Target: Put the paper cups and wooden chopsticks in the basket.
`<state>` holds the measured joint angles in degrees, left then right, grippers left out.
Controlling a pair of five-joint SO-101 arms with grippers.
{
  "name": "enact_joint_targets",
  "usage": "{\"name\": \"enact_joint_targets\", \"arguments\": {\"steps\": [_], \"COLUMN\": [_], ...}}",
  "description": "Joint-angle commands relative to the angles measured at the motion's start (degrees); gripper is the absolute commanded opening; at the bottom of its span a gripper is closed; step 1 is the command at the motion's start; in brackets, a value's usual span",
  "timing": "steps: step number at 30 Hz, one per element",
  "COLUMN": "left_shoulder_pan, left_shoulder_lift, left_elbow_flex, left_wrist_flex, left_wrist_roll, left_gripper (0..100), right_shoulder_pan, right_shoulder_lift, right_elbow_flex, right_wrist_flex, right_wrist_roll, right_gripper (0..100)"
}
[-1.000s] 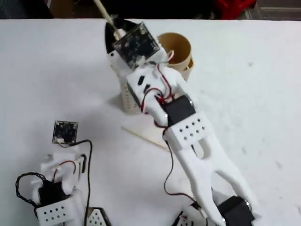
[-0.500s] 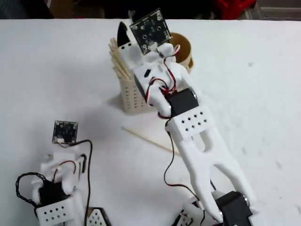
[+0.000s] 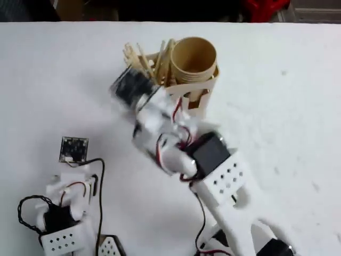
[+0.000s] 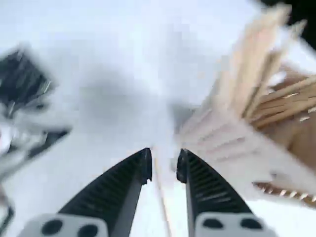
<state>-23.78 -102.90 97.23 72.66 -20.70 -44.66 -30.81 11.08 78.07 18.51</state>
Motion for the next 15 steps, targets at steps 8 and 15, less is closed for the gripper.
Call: {"name": "enact_joint_targets", "arguments": {"steps": [8,15], "left_shoulder_pan": [-0.31,-0.31], "left_shoulder_lift": [-0.22,-0.22], "left_elbow_flex": [-0.18,-0.18], "left_wrist_flex": [0.18,0.18], "left_wrist_roll": [-0.18,-0.18], "left_gripper": [22,22], "right_shoulder_pan": [2.07,9.01], "right_shoulder_lift": [12.18,28.35], "right_elbow_flex": [23.12,20.22], "right_wrist_flex": [-17.36,-28.44], "right_wrist_roll": [13.19,13.19], "right_gripper": [12.8,20.5]}}
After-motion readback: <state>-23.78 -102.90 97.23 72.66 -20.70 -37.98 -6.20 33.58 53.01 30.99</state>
